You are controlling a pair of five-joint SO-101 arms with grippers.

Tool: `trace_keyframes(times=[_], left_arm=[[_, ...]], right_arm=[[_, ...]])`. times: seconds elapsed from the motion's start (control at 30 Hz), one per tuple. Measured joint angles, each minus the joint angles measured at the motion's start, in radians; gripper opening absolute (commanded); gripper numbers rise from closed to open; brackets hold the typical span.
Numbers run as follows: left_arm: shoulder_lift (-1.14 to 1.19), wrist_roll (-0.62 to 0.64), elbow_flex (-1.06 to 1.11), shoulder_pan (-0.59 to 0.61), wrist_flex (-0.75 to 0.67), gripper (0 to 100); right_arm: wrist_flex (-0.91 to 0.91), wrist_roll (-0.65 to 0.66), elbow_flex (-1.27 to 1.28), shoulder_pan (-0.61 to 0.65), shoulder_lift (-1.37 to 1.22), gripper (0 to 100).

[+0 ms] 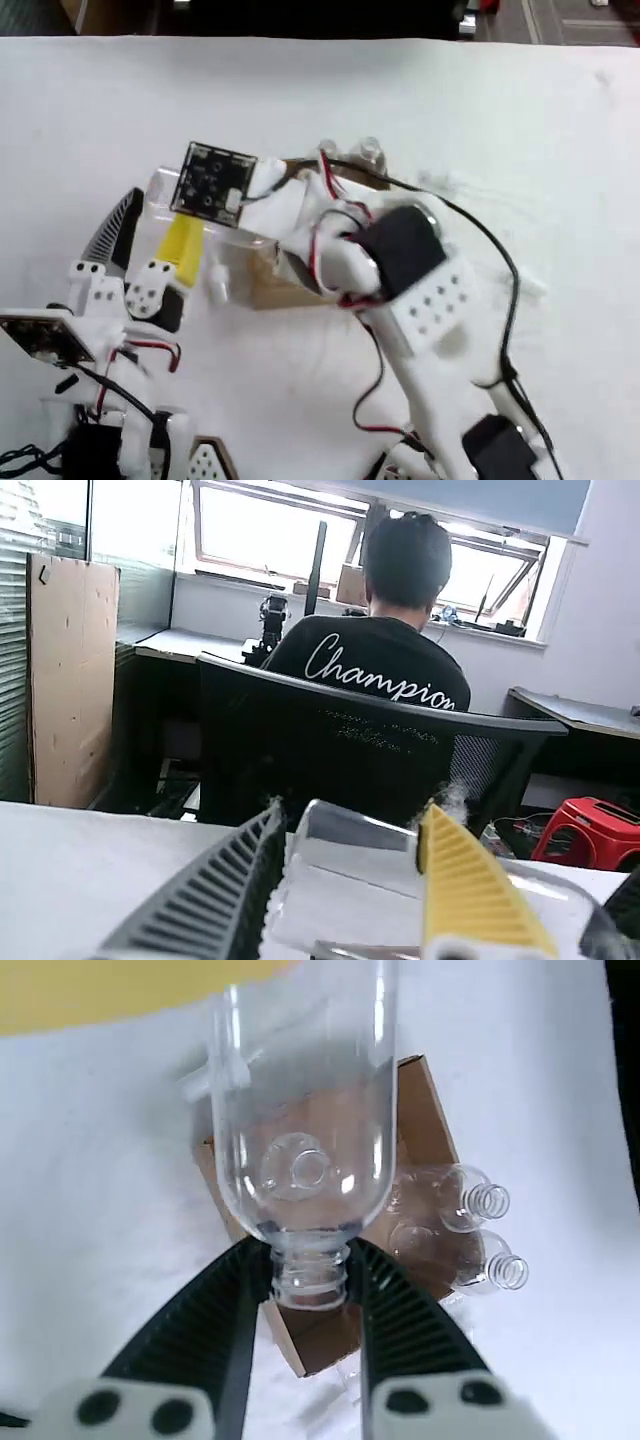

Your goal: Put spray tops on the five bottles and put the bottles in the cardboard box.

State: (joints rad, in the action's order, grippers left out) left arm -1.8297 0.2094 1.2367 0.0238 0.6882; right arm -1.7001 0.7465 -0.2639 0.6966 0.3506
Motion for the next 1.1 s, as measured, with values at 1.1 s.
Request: trace_keyframes(times=[1.1], left_arm=[[0.0, 0.005, 0.077, 0.103, 0.018, 21]], right_arm=[[0.115, -0.097, -0.017, -0.087, 0.008, 1.6]])
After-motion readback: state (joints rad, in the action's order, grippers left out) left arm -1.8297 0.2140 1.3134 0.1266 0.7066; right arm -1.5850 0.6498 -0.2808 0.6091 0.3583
